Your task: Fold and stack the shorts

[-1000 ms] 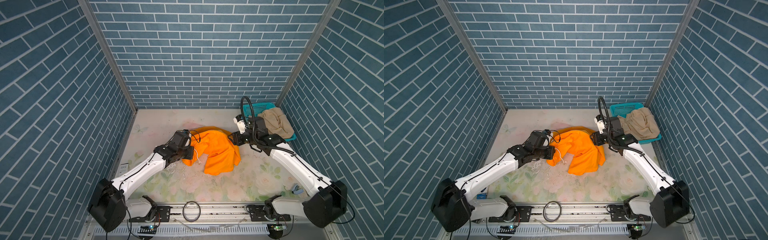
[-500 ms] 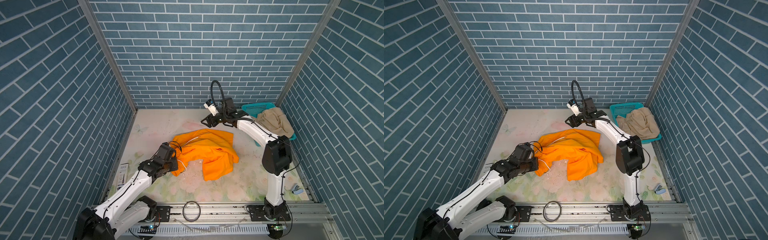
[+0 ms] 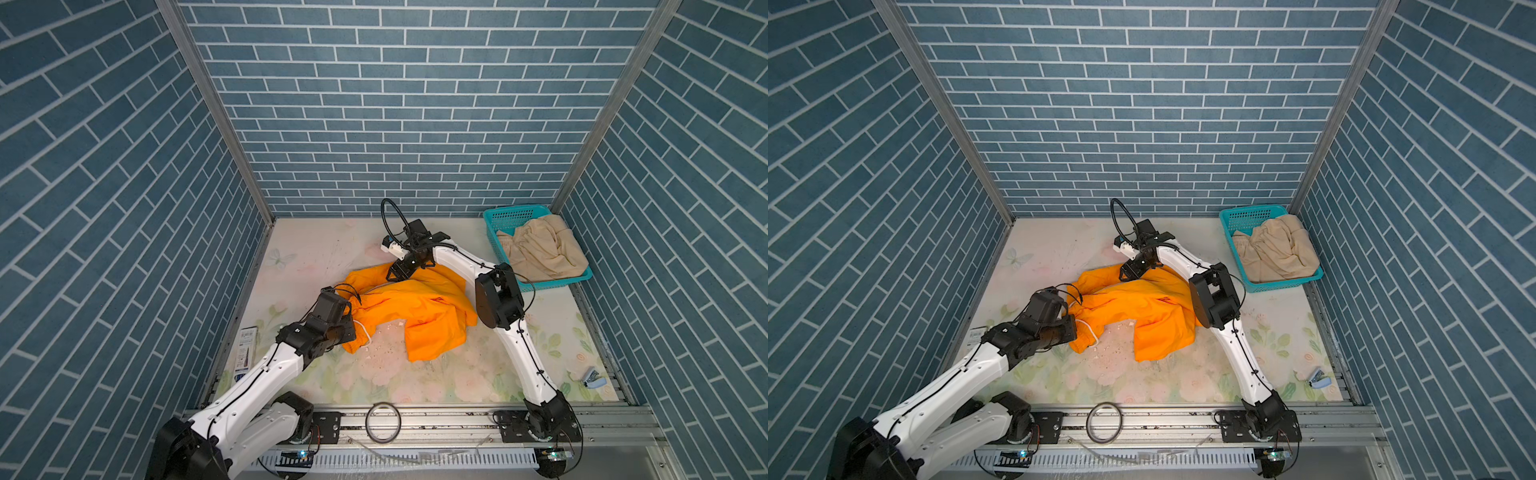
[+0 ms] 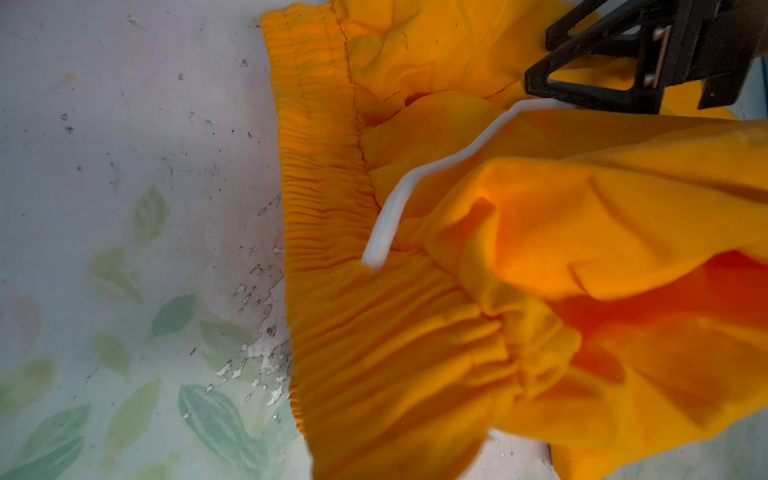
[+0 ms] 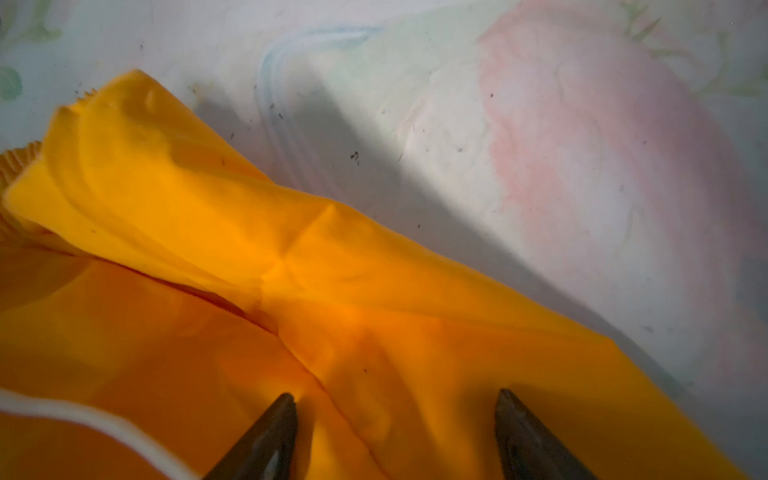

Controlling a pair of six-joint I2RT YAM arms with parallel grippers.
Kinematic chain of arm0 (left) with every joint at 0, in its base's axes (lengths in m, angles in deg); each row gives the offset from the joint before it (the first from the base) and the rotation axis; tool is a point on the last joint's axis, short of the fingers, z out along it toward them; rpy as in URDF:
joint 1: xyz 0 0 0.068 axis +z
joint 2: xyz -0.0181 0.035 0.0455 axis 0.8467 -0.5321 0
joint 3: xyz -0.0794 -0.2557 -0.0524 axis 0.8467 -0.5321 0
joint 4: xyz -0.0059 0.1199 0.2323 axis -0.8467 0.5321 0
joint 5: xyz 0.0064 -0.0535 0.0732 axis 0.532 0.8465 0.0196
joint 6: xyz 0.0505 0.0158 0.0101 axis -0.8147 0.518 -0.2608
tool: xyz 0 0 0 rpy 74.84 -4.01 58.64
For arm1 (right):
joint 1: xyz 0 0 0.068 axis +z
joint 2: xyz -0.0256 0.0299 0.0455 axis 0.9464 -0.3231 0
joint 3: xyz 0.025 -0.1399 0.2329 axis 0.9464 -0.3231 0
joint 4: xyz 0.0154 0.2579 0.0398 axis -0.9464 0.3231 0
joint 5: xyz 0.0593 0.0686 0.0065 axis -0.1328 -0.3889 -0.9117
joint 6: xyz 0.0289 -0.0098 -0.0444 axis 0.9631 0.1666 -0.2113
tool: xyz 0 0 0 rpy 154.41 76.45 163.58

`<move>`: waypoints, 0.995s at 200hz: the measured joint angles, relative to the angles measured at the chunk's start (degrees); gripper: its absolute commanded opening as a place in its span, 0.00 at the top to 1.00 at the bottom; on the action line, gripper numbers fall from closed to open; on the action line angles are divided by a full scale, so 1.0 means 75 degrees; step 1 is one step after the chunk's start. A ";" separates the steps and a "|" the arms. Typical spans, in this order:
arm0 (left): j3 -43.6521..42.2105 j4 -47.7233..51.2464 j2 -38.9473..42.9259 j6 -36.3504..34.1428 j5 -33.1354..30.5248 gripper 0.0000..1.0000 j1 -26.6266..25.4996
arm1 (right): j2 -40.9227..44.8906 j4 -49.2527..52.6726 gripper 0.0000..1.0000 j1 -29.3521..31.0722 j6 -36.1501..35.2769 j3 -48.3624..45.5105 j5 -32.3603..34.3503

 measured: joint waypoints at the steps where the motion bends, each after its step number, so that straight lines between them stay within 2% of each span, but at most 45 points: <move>1: 0.0017 0.0015 -0.0012 -0.0009 -0.0006 0.98 0.0006 | -0.0017 0.0003 0.27 0.0006 -0.0015 0.0017 0.0017; 15: 0.0239 0.0134 -0.0093 -0.0160 -0.0064 0.97 0.0064 | -0.0146 0.0029 0.36 0.0067 -0.0093 0.0198 0.0140; 32: 0.0513 0.0221 -0.0137 -0.0367 -0.0128 0.96 0.0134 | -0.0256 0.0041 0.56 0.0108 -0.0230 0.0312 0.0204; 46: 0.0729 0.0248 -0.0169 -0.0530 -0.0149 0.96 0.0198 | -0.0291 0.0058 0.75 0.0134 -0.0254 0.0315 0.0187; 59: 0.0839 0.0251 -0.0189 -0.0670 -0.0169 0.96 0.0256 | -0.0303 0.0058 1.00 0.0134 -0.0233 0.0315 0.0117; 96: 0.1014 0.0393 -0.0373 -0.1134 -0.0140 0.93 0.0478 | -0.0297 -0.0219 1.00 -0.0099 0.0309 0.0289 -0.0271; 116: 0.1556 0.0667 -0.0848 -0.1577 -0.0216 0.89 0.0548 | 0.0000 -0.0813 1.00 -0.0533 0.0863 -0.0224 -0.0548; 140: 0.2518 0.0801 -0.1553 -0.2203 -0.0393 0.82 0.0577 | 0.1096 -0.1842 1.00 -0.1370 0.1536 -0.1836 -0.0554; 171: 0.3599 0.0772 -0.2500 -0.2987 -0.0565 0.77 0.0667 | 0.3153 -0.3112 1.00 -0.2331 0.2154 -0.4173 0.0076; 187: 0.3923 0.0688 -0.3022 -0.3235 -0.0568 0.76 0.0720 | 0.4229 -0.3637 1.00 -0.2498 0.2375 -0.5356 0.0437; 199: 0.3978 0.0615 -0.3375 -0.3351 -0.0533 0.68 0.0755 | 0.4972 -0.3838 1.00 -0.2451 0.2483 -0.6199 0.0635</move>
